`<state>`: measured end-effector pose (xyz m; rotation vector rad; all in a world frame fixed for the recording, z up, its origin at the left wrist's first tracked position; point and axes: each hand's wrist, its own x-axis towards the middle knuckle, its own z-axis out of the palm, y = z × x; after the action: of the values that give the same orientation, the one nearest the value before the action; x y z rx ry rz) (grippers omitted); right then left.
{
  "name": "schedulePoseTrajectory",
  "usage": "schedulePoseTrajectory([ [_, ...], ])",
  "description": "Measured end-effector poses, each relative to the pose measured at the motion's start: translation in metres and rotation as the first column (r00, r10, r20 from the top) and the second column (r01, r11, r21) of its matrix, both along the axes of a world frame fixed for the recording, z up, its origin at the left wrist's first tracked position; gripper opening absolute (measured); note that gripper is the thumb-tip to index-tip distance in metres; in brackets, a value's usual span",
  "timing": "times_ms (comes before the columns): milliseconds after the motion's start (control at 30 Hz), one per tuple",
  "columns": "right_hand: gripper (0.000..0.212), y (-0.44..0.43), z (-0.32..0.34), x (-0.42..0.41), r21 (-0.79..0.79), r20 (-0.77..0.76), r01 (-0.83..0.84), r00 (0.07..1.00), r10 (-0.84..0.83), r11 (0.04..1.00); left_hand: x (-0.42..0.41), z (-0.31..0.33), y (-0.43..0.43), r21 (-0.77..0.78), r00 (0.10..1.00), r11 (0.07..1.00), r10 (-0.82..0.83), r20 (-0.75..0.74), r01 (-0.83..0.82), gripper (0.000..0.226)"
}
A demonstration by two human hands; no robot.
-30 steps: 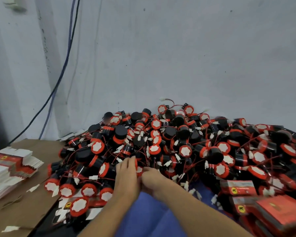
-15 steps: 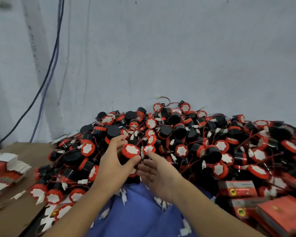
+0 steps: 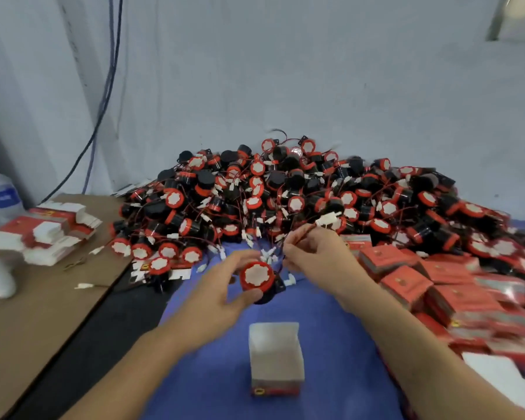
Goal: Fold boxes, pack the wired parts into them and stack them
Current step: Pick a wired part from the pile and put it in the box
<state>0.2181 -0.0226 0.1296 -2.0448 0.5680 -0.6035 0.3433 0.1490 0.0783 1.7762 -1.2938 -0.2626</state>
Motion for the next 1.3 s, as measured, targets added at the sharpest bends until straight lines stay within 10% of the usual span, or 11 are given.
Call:
schedulePoseTrajectory([
  [200, 0.027, 0.032, -0.038, -0.04, 0.001, -0.173, 0.011, 0.985, -0.011, 1.0, -0.038, -0.045, 0.029, 0.021, 0.995, 1.0, -0.019, 0.098, 0.017, 0.033],
  [433, 0.018, 0.051, -0.026, -0.082, 0.207, 0.246, -0.003, 0.968, -0.049, 0.978, -0.066, -0.032, 0.044, -0.213, 0.963, 0.977, 0.04, 0.266, 0.019, 0.021],
  [667, 0.016, 0.058, -0.058, -0.101, 0.224, 0.179, 0.051, 0.979, -0.093, 0.973, -0.091, -0.057, 0.052, -0.174, 0.969, 0.983, -0.009, 0.247, 0.053, 0.017],
  [1000, 0.027, 0.053, -0.096, -0.084, -0.405, -0.141, 0.008, 0.988, -0.071, 0.914, -0.078, -0.077, 0.02, 0.242, 0.743, 0.97, -0.137, 0.655, -0.035, 0.027],
  [1300, 0.046, 0.066, -0.079, -0.047, -0.453, -0.388, -0.025, 0.906, -0.171, 0.891, -0.081, -0.095, 0.016, 0.303, 0.773, 0.948, -0.123, 0.623, -0.093, 0.06],
])
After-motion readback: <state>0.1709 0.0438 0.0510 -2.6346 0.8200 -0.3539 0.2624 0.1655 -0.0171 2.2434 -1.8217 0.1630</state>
